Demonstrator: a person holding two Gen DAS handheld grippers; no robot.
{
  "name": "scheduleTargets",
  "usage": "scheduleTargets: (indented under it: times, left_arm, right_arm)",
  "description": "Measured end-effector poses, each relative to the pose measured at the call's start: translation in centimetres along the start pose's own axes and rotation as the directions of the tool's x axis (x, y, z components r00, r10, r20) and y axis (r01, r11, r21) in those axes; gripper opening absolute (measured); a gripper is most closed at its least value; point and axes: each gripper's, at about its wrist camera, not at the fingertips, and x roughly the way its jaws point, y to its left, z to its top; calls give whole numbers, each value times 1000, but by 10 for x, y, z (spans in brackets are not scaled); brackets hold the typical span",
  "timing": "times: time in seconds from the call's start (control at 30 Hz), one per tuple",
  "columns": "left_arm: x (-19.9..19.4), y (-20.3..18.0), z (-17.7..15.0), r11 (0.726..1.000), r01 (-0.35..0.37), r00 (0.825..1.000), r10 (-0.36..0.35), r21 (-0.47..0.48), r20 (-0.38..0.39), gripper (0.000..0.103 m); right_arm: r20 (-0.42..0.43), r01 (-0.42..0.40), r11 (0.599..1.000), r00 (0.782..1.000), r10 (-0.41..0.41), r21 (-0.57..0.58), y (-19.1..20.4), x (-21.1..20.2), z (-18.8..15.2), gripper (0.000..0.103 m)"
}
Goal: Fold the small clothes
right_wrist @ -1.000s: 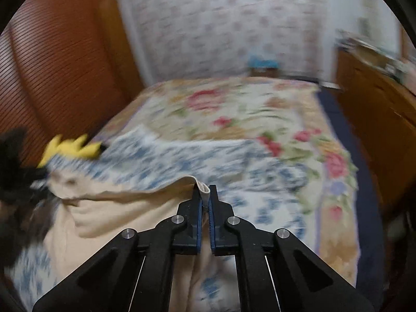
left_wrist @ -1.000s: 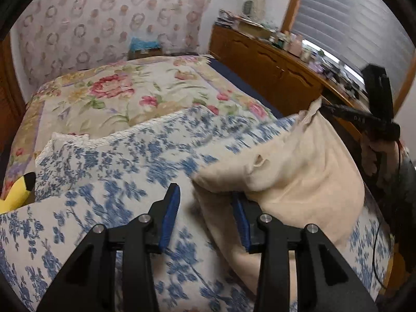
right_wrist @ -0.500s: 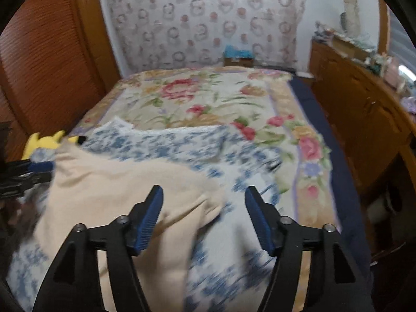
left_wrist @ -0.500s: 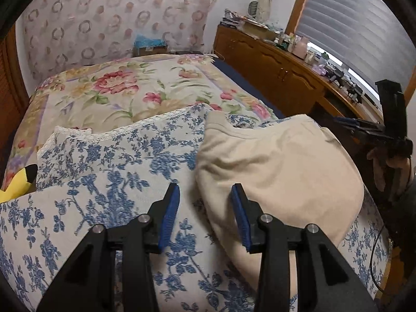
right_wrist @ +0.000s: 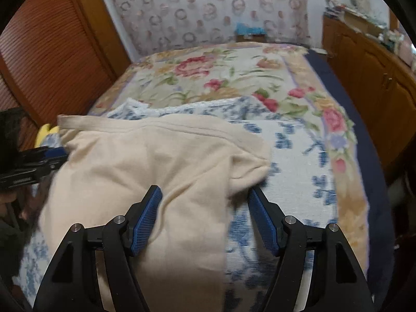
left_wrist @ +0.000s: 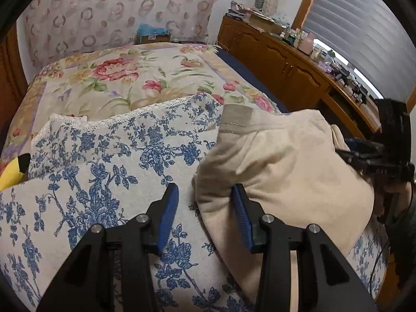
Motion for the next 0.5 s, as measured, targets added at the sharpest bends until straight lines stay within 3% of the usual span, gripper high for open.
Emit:
scheduleTargets:
  times: [0.23,0.37,0.43,0.5]
  left_arm:
    - [3,0,1,998,52,999,-52,-36,1,41]
    - [6,-6,1,996,82,997,-82,-34,-10,23]
    - [4,-9,-1,996,91,996,-91,-18,-5,12]
    - [-1,-13,-1,996,88,996,-88,-4,2,8]
  right_arm:
    - [-24,-26,996,999,24,-86,22,4,-3,46]
    - [-32,-84,991,996,82,-102,26,4,-5,24]
    - [-24,-96,989,995,94,-116,28,3,-6,21]
    - [-3,-99,987,995,100,-129,30,-3,-8,18]
